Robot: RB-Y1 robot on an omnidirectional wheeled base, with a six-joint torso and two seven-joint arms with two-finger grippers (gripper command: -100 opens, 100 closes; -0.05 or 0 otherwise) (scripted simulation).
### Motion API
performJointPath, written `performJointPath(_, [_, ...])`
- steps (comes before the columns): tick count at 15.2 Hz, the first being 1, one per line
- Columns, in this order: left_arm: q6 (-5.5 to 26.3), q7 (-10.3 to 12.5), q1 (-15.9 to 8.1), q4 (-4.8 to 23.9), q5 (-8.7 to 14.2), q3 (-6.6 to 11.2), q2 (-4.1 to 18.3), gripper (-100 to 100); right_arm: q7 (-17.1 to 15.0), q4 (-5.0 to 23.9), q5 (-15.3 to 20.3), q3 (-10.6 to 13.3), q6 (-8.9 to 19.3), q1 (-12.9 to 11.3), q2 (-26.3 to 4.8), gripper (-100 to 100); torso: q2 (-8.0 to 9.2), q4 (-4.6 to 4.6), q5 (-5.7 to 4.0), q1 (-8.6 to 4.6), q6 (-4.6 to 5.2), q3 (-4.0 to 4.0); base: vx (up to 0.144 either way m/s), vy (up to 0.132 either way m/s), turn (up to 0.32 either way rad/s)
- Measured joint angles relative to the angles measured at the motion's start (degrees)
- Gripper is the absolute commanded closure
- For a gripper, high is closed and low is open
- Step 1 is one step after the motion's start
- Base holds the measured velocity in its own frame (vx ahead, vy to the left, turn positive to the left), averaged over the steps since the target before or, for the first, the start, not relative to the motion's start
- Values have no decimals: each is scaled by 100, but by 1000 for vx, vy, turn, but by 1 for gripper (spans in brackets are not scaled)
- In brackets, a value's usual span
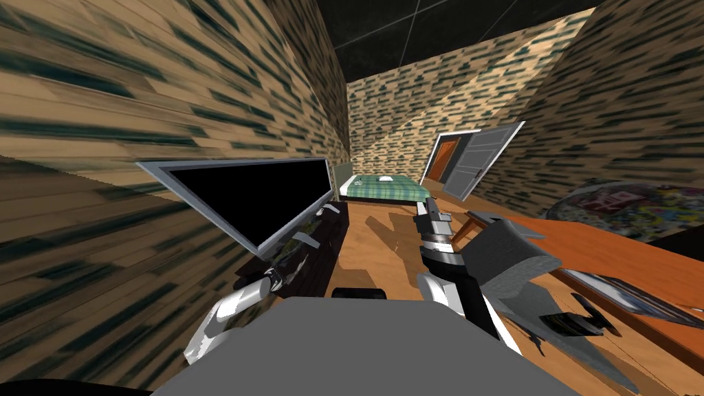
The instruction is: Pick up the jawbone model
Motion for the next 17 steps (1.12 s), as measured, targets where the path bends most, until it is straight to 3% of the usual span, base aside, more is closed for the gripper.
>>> performJointPath(7, [622, 171, -165, 230, 59, 412, -312, -100, 0, 0, 0, 0, 0, 0, 0, 0, -6, -1, 3, 12, 1, -3, 49, 67, -132])
performJointPath(14, [1015, 282, -329, 479, 54, 751, -977, -100, 0, 0, 0, -1, 0, 0, 0, 0, -3, 0, 4, 10, 0, -2, 43, 84, -61])
performJointPath(17, [1047, 320, -352, 466, -10, 816, -1245, -100, 0, 0, 0, 0, 0, 0, 0, 0, -17, -14, 69, 19, 22, -16, 11, 60, -17])
